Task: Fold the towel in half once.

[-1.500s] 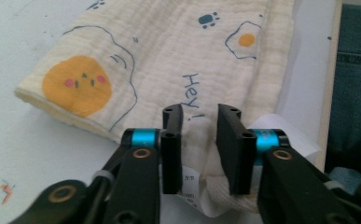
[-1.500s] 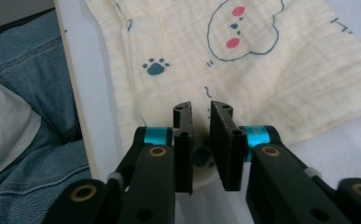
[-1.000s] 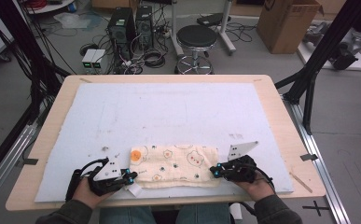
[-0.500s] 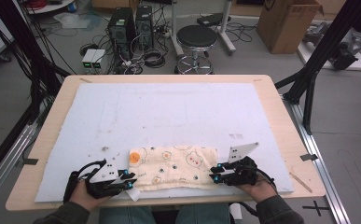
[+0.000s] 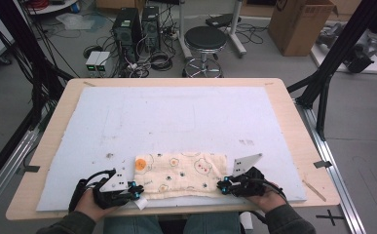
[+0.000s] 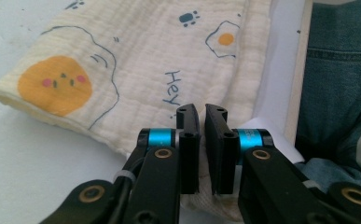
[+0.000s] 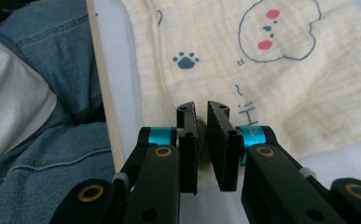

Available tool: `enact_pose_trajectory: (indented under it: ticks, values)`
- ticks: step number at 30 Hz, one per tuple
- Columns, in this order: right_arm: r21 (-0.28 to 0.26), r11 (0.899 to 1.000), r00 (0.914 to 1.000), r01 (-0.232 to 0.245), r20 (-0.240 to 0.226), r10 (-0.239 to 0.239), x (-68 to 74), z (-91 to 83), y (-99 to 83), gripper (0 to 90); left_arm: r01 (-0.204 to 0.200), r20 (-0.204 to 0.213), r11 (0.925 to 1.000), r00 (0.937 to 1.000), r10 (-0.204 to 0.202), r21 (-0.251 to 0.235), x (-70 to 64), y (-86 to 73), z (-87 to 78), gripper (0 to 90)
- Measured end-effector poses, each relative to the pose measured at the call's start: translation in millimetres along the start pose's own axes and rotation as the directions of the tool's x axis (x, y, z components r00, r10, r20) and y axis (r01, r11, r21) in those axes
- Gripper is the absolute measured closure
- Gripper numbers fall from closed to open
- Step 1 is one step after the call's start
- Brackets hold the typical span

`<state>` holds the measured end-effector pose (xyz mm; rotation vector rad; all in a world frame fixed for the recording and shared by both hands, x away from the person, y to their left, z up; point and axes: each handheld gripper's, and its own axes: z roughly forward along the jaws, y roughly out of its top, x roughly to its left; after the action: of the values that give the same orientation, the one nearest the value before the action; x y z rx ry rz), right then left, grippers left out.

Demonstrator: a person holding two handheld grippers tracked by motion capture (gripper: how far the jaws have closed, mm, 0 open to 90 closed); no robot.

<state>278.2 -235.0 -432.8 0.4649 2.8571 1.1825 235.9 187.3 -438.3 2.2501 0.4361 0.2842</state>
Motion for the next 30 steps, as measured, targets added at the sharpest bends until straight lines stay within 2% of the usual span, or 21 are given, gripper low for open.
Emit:
enact_pose_trajectory:
  ticks: [8, 13, 15, 19, 22, 24, 25, 27, 30]
  values:
    - [-0.072, 0.997, 0.9995, -0.031, -0.008, 0.03, -1.3, -13.5, 6.1, 85.8, 0.019, -0.02, 0.9982, 0.9996, -0.02, -0.056, 1.2, 0.7, -10.4, 85.7]
    - [-0.115, 0.993, 0.9996, -0.029, -0.006, 0.029, 1.1, -23.5, 10.3, 85.9, 0.028, -0.028, 0.9959, 0.9991, -0.031, -0.086, 0.6, 1.2, -17.5, 86.1]
    - [-0.121, 0.992, 0.9995, -0.03, -0.012, 0.029, 3.3, -24.7, 10.5, 86.0, 0.023, -0.025, 0.9969, 0.9994, -0.025, -0.075, -1.6, 0.3, -18.2, 86.0]
    - [-0.085, 0.996, 0.9996, -0.022, -0.021, 0.02, 8.5, -20.7, 6.2, 85.9, 0.015, -0.007, 0.9981, 0.9999, -0.016, -0.059, -7.7, -2.5, -17.9, 86.0]
    - [-0.078, 0.997, 0.9988, -0.03, -0.041, 0.027, 10.0, -17.8, 0.7, 85.9, 0.011, 0.008, 0.9987, 0.9999, -0.01, -0.049, -10.4, -4.0, -17.5, 85.8]
    - [-0.072, 0.997, 0.9985, -0.032, -0.047, 0.028, 10.9, -15.8, -1.9, 82.2, 0.01, 0.024, 0.9989, 0.9997, -0.009, -0.045, -10.2, -4.1, -18.6, 82.8]
    - [-0.075, 0.996, 0.9972, -0.046, -0.062, 0.041, 11.5, -14.8, -2.5, 76.7, 0.02, 0.023, 0.9988, 0.9996, -0.019, -0.046, -10.3, -3.7, -19.5, 78.5]
    - [-0.075, 0.996, 0.9972, -0.044, -0.063, 0.039, 12.2, -15.3, -2.0, 73.3, 0.039, 0.022, 0.997, 0.9991, -0.038, -0.067, -8.8, -2.3, -22.8, 68.5]
    - [-0.126, 0.991, 0.9971, -0.052, -0.062, 0.044, 10.8, -22.3, 2.3, 69.3, 0.077, 0.004, 0.9905, 0.997, -0.077, -0.114, -3.4, 3.0, -28.0, 61.6]
